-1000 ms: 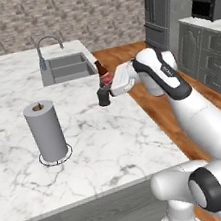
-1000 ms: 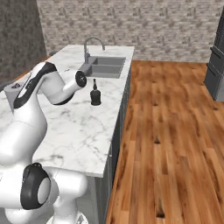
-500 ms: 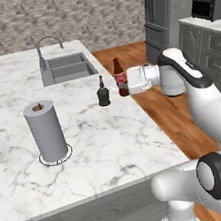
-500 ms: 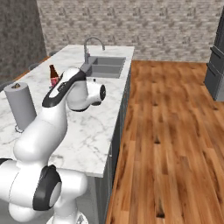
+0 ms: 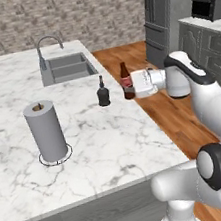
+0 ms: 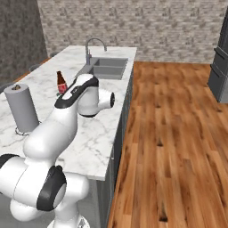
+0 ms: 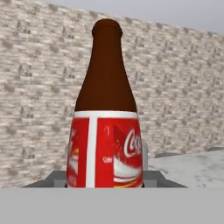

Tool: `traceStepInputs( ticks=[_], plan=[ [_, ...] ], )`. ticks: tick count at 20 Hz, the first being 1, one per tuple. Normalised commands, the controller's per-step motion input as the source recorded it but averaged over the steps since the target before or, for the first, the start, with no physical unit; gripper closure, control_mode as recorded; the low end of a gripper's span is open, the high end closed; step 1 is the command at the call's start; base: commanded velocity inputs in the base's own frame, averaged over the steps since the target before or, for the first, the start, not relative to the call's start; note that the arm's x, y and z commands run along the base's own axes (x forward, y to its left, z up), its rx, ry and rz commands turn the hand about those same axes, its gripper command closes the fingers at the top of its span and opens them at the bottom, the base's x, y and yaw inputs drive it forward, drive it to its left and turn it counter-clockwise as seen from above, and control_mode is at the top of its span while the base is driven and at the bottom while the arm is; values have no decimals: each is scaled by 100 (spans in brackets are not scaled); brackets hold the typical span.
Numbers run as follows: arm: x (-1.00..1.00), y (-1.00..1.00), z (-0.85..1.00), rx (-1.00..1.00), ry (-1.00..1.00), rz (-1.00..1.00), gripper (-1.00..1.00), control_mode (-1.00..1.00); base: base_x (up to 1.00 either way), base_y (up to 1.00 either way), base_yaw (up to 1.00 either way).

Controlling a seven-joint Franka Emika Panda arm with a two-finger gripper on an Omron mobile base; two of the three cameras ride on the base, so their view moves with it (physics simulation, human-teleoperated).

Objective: Move the drinks to the dining counter.

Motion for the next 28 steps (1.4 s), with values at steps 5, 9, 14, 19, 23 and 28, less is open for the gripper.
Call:
traceStepInputs(
  ticks=[5,9,14,19,23,28],
  plan=[
    [1,-34,-19,-1,15,0,100,-100,0,0,0],
    [4,-33,-26,0,16,2,100,-100,0,0,0],
    [0,-29,-30,16,4,0,100,-100,0,0,0],
    [0,-29,-47,14,3,0,100,-100,0,0,0],
    [0,-26,-47,10,4,0,100,-100,0,0,0],
    [0,-20,-22,2,2,0,100,-100,0,0,0]
  ],
)
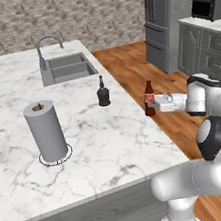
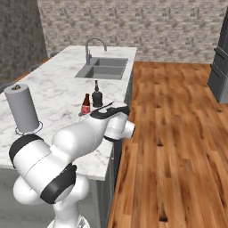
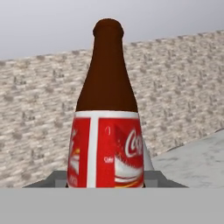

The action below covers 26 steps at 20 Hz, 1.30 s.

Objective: Move the drinks to the dining counter.

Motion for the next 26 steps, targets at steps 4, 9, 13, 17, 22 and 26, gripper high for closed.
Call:
traceStepInputs(
  ticks=[4,9,13,17,22,26],
  plan=[
    [0,-19,-8,0,-3,4,100,-100,0,0,0],
    [0,-2,-3,0,0,4,100,-100,0,0,0],
    [0,0,-8,0,-2,5,100,-100,0,0,0],
    [0,0,-9,0,-5,3,100,-100,0,0,0],
    [0,0,-5,0,-14,2,100,-100,0,0,0],
    [0,0,-12,0,-11,0,100,-100,0,0,0]
  ],
)
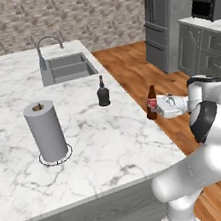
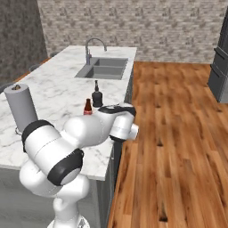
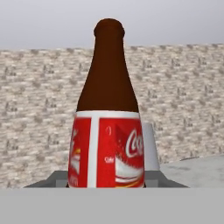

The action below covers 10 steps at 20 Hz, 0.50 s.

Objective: Move the drinks to the dining counter.

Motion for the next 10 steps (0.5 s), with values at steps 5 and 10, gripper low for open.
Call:
traceStepInputs(
  ticks=[5,10],
  plan=[
    [0,0,-14,0,-1,0,100,-100,0,0,0],
    [0,0,-15,-1,-1,0,100,-100,0,0,0]
  ],
)
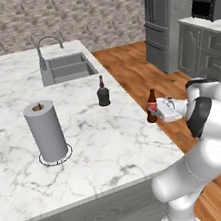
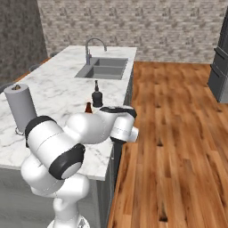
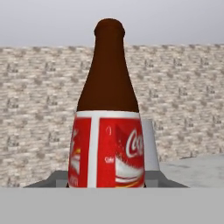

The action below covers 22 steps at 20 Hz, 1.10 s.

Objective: Move the drinks to the dining counter.

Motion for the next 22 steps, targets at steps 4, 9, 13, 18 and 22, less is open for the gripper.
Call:
traceStepInputs(
  ticks=[4,9,13,18,22],
  plan=[
    [0,0,-17,-4,-2,0,100,-100,0,0,0],
    [0,0,-19,-9,-10,0,100,-100,0,0,0],
    [0,-2,-30,0,0,0,100,-100,0,0,0],
    [0,0,-28,0,3,0,100,-100,0,0,0],
    [0,0,-26,0,1,0,100,-100,0,0,0]
  ],
)
